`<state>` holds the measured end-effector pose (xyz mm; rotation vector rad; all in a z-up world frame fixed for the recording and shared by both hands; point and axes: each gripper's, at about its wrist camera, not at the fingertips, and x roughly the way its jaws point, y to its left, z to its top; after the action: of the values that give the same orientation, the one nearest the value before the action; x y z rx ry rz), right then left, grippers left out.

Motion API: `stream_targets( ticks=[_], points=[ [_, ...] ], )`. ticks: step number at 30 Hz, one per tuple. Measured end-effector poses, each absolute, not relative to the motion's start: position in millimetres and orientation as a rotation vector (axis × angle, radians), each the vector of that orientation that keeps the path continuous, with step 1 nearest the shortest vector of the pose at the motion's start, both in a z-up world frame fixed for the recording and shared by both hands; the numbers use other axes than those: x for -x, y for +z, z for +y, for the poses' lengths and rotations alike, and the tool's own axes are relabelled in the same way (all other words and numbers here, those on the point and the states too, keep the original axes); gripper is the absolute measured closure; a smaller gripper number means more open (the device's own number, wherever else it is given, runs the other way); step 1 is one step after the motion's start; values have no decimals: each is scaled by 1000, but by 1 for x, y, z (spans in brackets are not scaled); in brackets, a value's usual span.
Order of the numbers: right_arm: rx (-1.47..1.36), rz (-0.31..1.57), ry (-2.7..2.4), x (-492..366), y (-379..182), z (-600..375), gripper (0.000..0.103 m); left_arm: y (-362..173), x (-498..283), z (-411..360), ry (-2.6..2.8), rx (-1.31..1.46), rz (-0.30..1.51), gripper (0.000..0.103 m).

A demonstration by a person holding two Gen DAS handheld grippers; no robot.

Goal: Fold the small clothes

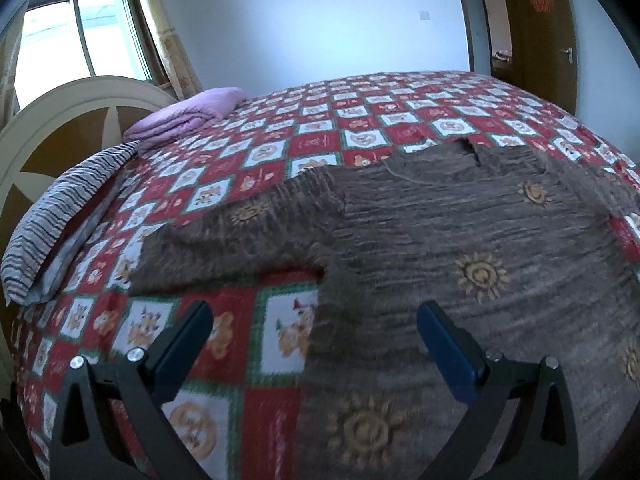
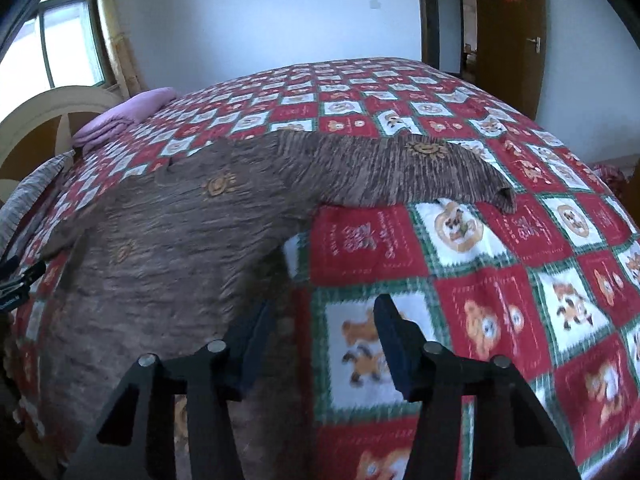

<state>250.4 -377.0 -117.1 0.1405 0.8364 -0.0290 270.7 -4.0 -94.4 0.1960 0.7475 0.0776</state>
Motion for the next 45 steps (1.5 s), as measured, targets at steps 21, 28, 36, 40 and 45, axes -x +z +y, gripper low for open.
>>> stream_targets(
  ticks=[21,28,36,40,45],
  points=[
    [-356,855,-283,-322,-125,-550,57,-131,-377,-23,107,-118,840,0],
    [-530,859,-206,-353,-134,-587,68,-147,-389,-15,113,-47,940,0],
    [-615,814,-252,-382,-135,-601,72,-148,-387,-18,126,-68,929,0],
    [-563,895,-241,-400,-150,-600,72,-149,-387,-16,124,-59,930,0],
    [-350,914,-264,-402,-148,-574,91,-150,-388,-16,123,-50,933,0]
  ],
)
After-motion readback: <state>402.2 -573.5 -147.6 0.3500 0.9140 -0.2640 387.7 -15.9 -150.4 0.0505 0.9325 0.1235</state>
